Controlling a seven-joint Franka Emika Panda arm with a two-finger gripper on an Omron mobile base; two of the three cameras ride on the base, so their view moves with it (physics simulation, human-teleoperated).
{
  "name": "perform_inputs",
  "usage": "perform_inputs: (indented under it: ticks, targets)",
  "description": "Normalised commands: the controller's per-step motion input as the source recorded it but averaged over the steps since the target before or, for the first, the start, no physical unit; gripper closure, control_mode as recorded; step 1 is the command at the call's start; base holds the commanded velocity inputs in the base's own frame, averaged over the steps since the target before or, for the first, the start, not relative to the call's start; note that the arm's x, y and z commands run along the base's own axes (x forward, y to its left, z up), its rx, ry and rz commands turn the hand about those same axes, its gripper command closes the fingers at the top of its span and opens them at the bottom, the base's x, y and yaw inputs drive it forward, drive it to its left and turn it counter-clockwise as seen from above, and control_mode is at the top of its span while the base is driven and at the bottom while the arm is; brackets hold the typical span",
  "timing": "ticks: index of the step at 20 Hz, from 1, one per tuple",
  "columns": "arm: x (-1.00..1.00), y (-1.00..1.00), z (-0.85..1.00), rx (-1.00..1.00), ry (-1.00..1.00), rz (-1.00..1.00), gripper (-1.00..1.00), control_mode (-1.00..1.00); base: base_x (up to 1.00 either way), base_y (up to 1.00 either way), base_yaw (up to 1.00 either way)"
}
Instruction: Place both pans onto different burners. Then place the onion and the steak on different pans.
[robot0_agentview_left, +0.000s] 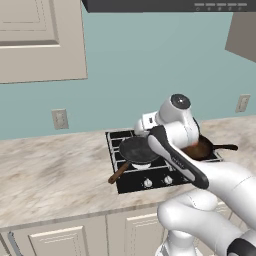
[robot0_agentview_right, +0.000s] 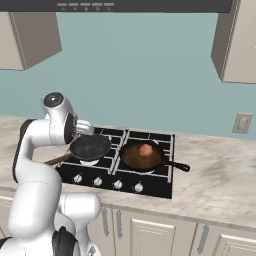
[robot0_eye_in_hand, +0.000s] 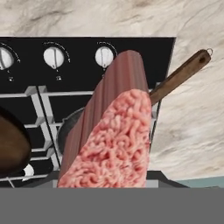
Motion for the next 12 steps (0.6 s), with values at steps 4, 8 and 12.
perform_inputs:
  ticks: [4, 8, 12]
  targets:
    - [0.16, -0.09, -0.28, 0.0, -0.01, 0.0, 1.0, -1.0, 0.0, 0.0, 0.0]
    - [0.14, -0.09, -0.33, 0.0, -0.01, 0.0, 1.0, -1.0, 0.0, 0.0, 0.0]
    - [0.13, -0.02, -0.27, 0.0, 0.0, -0.01, 1.0, -1.0, 0.0, 0.0, 0.0]
